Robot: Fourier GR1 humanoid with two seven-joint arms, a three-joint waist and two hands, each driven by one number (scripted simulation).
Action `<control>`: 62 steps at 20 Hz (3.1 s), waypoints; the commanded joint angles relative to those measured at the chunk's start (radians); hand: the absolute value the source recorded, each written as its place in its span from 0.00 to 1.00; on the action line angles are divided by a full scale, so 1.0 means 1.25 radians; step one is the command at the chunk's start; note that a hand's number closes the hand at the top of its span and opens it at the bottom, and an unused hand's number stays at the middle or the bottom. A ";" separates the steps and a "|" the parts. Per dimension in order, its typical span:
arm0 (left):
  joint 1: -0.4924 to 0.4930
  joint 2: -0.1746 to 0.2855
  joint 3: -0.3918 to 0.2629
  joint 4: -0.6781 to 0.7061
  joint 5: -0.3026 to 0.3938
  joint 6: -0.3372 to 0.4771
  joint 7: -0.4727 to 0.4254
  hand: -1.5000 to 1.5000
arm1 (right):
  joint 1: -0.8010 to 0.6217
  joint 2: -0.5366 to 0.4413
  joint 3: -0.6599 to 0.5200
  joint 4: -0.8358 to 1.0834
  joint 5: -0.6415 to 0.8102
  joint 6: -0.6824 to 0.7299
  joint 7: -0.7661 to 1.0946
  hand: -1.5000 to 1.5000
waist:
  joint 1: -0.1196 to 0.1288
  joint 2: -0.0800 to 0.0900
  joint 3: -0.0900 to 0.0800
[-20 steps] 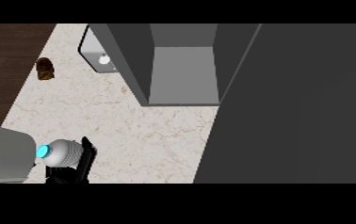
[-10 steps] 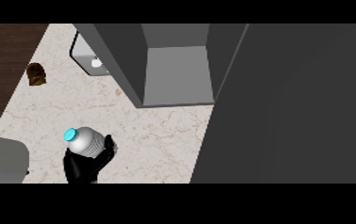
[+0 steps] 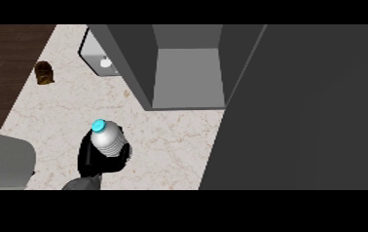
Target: Pick up the bottled water, place it into the cabinet and close the cabinet
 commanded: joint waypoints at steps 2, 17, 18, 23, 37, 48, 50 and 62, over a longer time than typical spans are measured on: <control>-0.006 0.011 -0.010 -0.062 -0.002 -0.053 0.080 1.00 | 0.024 -0.008 0.005 -0.071 0.054 0.008 0.033 0.00 | 0.010 0.000 0.001; -0.012 -0.073 -0.071 -0.362 -0.104 0.160 0.270 1.00 | 0.007 0.007 -0.006 -0.068 0.040 0.007 0.038 0.00 | 0.011 0.000 0.001; -0.028 -0.038 -0.047 -0.388 -0.088 0.155 0.318 1.00 | -0.015 0.038 0.057 -0.087 0.117 -0.019 0.114 0.00 | 0.010 -0.001 0.000; -0.099 -0.098 -0.058 -0.386 -0.125 0.220 0.385 1.00 | 0.034 -0.014 -0.007 -0.084 0.044 -0.002 0.024 0.00 | 0.008 0.001 0.001; -0.343 -0.161 -0.013 -0.228 -0.220 0.333 0.413 1.00 | 0.012 0.024 0.038 -0.052 0.074 -0.016 0.043 0.00 | 0.005 0.002 0.000; -0.586 -0.161 0.057 0.054 -0.262 0.383 0.432 1.00 | 0.059 -0.049 0.001 -0.108 0.002 -0.002 -0.012 0.00 | -0.009 0.005 0.001; -0.615 -0.162 0.073 0.148 -0.259 0.374 0.394 1.00 | 0.037 -0.020 0.032 -0.071 0.033 -0.013 -0.004 0.00 | -0.013 0.007 0.000; -0.749 -0.162 0.095 0.402 -0.291 0.476 0.329 1.00 | 0.065 -0.040 0.045 -0.079 0.017 -0.014 -0.053 0.00 | -0.026 0.009 0.000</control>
